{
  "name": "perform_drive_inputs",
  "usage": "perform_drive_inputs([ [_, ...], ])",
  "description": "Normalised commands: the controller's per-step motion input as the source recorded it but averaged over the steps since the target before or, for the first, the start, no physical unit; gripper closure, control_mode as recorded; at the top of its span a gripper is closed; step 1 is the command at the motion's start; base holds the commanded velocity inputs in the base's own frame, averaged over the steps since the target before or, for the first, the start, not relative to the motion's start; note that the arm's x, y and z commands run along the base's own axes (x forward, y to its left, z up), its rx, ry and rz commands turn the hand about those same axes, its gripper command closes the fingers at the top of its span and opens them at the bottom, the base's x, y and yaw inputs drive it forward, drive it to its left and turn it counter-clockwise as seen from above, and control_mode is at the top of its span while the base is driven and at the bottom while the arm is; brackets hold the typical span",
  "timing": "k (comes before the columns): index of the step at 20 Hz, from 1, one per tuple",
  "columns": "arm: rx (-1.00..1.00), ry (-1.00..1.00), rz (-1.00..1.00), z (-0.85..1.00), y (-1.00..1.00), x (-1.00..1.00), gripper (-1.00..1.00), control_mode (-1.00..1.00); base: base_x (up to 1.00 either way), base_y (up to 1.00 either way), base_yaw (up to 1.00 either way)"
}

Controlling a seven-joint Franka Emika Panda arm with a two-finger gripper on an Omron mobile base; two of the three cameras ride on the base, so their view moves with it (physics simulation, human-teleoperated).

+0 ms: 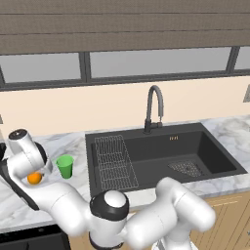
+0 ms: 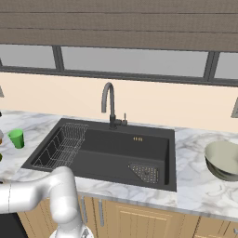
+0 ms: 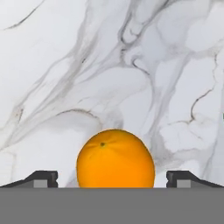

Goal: Remove the orange and lime from the sink. Then move the bowl and cup from the counter to the sink for washing.

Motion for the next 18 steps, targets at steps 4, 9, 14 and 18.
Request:
perform_drive_inputs([
  [4, 0.00, 0.00, 0.00, 0.29, -0.03, -0.10, -1.00, -1.00, 0.00, 0.00, 0.00],
  [9, 0.00, 0.00, -0.01, 0.33, -0.13, -0.15, -1.00, -1.00, 0.00, 0.00, 0.00],
  [14, 0.02, 0.00, -0.03, 0.30, -0.23, -0.25, -1.00, -1.00, 0.00, 0.00, 0.00],
  [18, 0.05, 0.00, -0.02, 0.27, -0.31, -0.25, -1.00, -1.00, 0.00, 0.00, 0.00],
])
